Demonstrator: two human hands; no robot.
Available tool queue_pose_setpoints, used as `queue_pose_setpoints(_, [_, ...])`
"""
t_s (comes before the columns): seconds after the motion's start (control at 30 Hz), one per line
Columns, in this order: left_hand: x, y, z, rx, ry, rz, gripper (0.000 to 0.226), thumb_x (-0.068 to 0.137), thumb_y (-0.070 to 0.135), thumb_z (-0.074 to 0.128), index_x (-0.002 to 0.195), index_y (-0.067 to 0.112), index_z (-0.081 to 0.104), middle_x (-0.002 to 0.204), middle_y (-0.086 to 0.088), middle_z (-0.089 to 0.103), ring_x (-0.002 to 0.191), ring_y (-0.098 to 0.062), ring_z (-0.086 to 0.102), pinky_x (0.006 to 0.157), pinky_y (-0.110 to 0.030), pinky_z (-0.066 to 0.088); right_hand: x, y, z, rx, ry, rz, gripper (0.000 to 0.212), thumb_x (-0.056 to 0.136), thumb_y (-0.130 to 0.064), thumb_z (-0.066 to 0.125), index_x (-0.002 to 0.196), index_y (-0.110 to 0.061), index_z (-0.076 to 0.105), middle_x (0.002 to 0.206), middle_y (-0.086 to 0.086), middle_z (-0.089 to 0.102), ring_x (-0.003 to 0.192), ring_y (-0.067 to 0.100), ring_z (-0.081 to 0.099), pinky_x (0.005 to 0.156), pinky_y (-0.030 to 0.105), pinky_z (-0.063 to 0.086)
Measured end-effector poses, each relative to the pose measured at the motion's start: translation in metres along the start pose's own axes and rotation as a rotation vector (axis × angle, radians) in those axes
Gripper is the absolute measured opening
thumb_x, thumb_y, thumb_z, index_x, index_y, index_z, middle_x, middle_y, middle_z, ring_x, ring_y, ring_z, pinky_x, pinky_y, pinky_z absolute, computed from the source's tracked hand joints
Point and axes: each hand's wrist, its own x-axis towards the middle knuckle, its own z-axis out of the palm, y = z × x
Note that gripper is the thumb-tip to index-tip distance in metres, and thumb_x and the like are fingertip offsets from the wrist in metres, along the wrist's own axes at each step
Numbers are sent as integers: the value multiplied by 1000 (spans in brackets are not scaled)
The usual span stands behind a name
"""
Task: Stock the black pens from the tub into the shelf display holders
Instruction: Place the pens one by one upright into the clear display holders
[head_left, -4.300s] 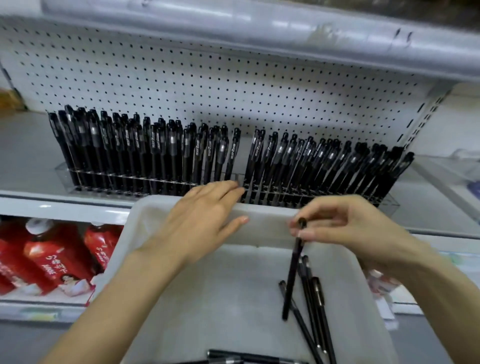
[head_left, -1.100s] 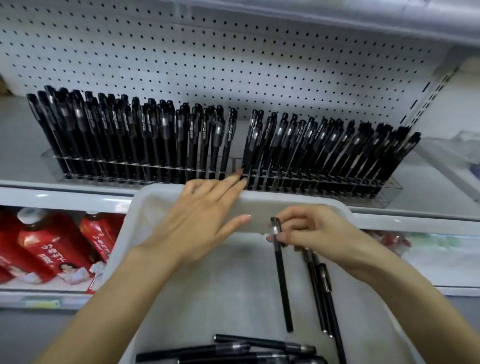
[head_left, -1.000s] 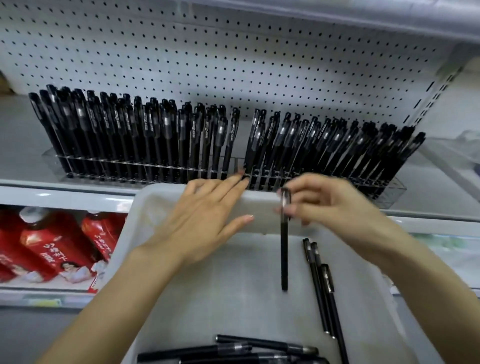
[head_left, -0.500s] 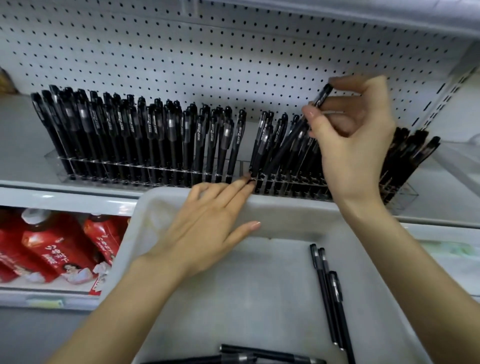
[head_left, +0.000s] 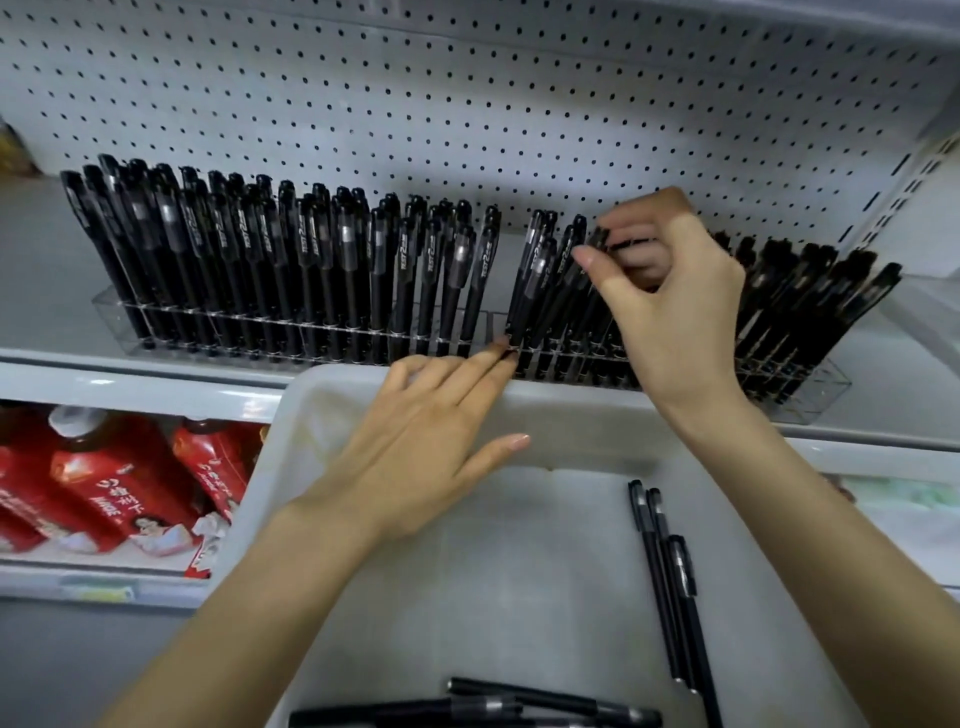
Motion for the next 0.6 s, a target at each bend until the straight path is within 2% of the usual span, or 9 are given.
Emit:
queue_pose_setpoints(0.1, [0,0,-1,12,-12,9,70,96,58,15,144,13,36,148,-2,39,123,-17,45,100,-31,22,6,-2,-4,-3,-44,41,17,82,-22,71,93,-21,58,82,-22,56,74,-7,58,69,10,46])
queue_pose_setpoints(0.3, [0,2,-2,18,-16,11,69,96,57,16,142,11,39,145,-4,43,119,-18,50,97,-29,24,15,-9,-10,-35,-120,72,15,79,-22,75,84,-25,60,79,-19,59,79,0,58,75,14,47])
queue_pose_setpoints(0.53, [0,2,-5,-5,-22,26,64,97,54,22,140,12,43,142,-5,47,118,-18,52,97,-28,24,17,-14,-7,-84,-175,88,13,80,-21,74,88,-23,65,80,-16,61,80,-6,58,74,8,46])
queue_pose_setpoints(0.6, [0,2,-7,-59,-7,26,62,96,53,25,140,14,43,144,-4,45,121,-18,49,99,-26,21,16,-14,-6,-112,-193,85,11,80,-21,74,88,-23,67,82,-13,63,78,-5,58,75,11,46])
